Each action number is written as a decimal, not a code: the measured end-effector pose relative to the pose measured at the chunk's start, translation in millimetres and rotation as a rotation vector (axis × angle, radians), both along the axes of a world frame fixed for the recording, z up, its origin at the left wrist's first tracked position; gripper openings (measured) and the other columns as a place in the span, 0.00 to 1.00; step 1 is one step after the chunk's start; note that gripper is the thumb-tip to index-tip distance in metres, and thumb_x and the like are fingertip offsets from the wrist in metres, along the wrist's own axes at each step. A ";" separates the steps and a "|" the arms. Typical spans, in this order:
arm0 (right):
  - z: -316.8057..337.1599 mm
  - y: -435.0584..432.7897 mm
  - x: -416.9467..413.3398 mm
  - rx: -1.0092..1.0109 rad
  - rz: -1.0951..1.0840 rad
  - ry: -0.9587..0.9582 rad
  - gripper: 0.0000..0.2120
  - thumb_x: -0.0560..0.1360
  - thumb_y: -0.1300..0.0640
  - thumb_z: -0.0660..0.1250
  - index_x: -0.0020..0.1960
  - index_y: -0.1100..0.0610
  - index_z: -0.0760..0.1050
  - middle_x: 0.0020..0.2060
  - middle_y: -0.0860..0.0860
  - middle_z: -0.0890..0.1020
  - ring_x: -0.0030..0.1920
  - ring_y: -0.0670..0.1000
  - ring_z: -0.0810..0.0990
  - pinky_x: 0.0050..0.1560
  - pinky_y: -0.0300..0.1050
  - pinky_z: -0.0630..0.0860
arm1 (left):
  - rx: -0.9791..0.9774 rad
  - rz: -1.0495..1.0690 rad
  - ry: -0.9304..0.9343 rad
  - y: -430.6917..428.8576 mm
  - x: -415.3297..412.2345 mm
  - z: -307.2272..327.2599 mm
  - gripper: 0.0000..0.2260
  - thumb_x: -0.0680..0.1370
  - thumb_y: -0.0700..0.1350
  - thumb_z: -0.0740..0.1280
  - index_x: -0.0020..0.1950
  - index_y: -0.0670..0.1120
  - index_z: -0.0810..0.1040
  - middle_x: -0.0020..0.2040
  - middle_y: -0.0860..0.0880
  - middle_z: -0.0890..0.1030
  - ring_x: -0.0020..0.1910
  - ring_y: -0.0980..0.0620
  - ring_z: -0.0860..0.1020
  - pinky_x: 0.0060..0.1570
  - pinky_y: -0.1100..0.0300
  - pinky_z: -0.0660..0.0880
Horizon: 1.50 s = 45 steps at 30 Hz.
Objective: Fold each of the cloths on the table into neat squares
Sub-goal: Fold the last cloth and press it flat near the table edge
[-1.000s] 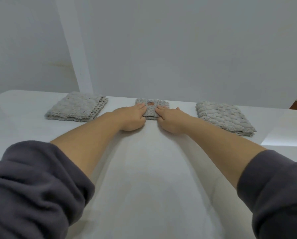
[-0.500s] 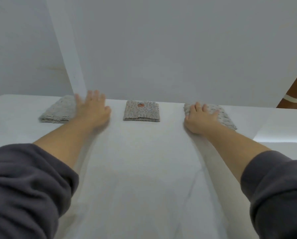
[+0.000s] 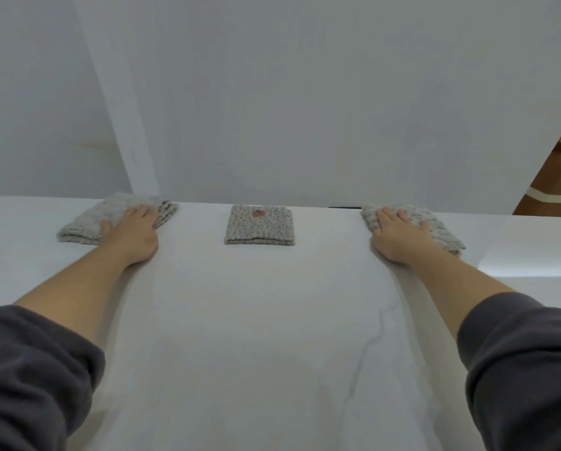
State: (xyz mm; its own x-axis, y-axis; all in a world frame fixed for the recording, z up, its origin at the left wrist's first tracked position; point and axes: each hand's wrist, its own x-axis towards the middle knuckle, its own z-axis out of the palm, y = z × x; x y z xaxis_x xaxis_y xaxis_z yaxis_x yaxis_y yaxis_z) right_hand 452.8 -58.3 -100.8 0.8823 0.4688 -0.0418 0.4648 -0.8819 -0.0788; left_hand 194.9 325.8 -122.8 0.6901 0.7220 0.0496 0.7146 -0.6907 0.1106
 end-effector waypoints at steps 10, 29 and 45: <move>4.0 5.1 -41.6 -0.014 0.047 -0.118 0.28 0.82 0.49 0.44 0.80 0.57 0.43 0.80 0.50 0.44 0.79 0.53 0.42 0.74 0.66 0.42 | 0.105 0.017 -0.090 -58.3 -17.8 9.1 0.25 0.83 0.49 0.47 0.80 0.47 0.50 0.81 0.48 0.46 0.79 0.49 0.45 0.73 0.36 0.42; 9.3 -58.5 -388.6 0.068 0.405 0.190 0.30 0.83 0.42 0.45 0.80 0.51 0.40 0.79 0.49 0.40 0.78 0.55 0.38 0.74 0.67 0.42 | -0.146 -0.342 0.101 -291.8 -256.0 38.0 0.26 0.84 0.55 0.46 0.80 0.51 0.44 0.80 0.50 0.41 0.79 0.50 0.40 0.75 0.42 0.41; -21.2 -58.9 -437.4 0.031 0.393 0.049 0.30 0.80 0.39 0.39 0.79 0.47 0.41 0.79 0.50 0.41 0.78 0.56 0.37 0.74 0.66 0.37 | -0.095 -0.348 0.080 -310.8 -291.0 0.9 0.28 0.80 0.59 0.38 0.79 0.53 0.39 0.80 0.51 0.37 0.78 0.51 0.36 0.75 0.44 0.37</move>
State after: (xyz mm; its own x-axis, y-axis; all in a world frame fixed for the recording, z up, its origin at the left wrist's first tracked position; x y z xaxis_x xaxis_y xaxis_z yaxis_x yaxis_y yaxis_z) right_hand 15.4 -117.2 -122.0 0.6328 0.7720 -0.0603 0.7614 -0.6345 -0.1330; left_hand -96.1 15.0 -122.0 0.8942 0.4420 -0.0707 0.4476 -0.8834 0.1392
